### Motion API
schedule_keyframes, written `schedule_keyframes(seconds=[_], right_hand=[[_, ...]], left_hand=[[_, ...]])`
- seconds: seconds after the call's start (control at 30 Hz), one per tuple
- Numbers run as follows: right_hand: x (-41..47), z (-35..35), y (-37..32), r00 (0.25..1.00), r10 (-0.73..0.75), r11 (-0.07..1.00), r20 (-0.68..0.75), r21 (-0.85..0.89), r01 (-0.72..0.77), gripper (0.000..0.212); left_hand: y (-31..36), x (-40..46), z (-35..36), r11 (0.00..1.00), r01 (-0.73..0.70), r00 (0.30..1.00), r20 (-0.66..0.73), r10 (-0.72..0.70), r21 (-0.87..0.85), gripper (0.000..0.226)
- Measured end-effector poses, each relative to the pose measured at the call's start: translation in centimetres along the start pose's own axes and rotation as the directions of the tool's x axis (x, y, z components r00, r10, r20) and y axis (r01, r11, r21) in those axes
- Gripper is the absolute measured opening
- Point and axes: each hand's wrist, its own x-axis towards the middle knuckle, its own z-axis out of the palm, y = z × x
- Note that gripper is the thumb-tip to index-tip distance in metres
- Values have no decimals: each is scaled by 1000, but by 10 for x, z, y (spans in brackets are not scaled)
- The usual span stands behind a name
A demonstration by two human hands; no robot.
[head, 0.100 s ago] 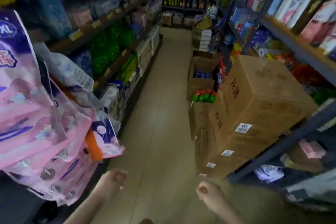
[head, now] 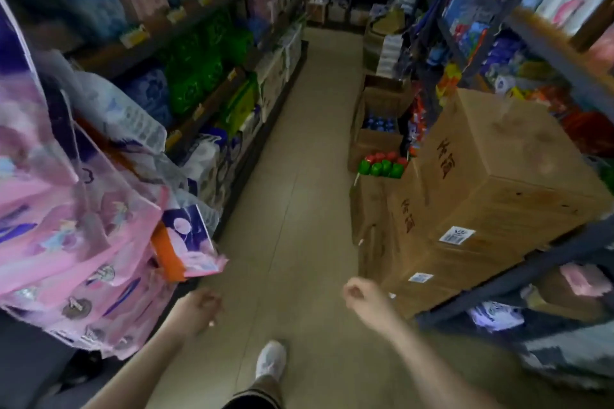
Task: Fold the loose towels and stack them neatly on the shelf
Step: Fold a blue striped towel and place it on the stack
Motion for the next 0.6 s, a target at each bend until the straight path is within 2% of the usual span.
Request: schedule_keyframes(seconds=[0.07, 0.13, 0.23, 0.4, 0.5, 0.6], right_hand=[[41, -24, -34, 996, -82, 997, -41, -1, 82, 14], [82, -39, -52, 988, -144, 989, -61, -19, 144, 16], [146, -66, -76, 983, -174, 984, -57, -37, 173, 15], [241, -110, -74, 999, -19, 998, -34, -54, 17, 17], [291, -139, -55, 994, 105, 991, -24, -85, -107, 19], [344, -175, -38, 979, 196, 980, -57, -29, -198, 18]], left_hand=[[17, 31, -10, 1000, 19, 1000, -18, -19, 8, 12], [25, 62, -8, 994, 28, 999, 19, -30, 102, 14], [63, 119, -17, 987, 19, 997, 71, -30, 159, 22], [172, 213, -33, 993, -88, 995, 49, 84, 84, 13], [244, 271, -41, 975, -186, 981, 71, 178, 119, 13], [311, 331, -40, 955, -281, 959, 68, 276, 97, 16]])
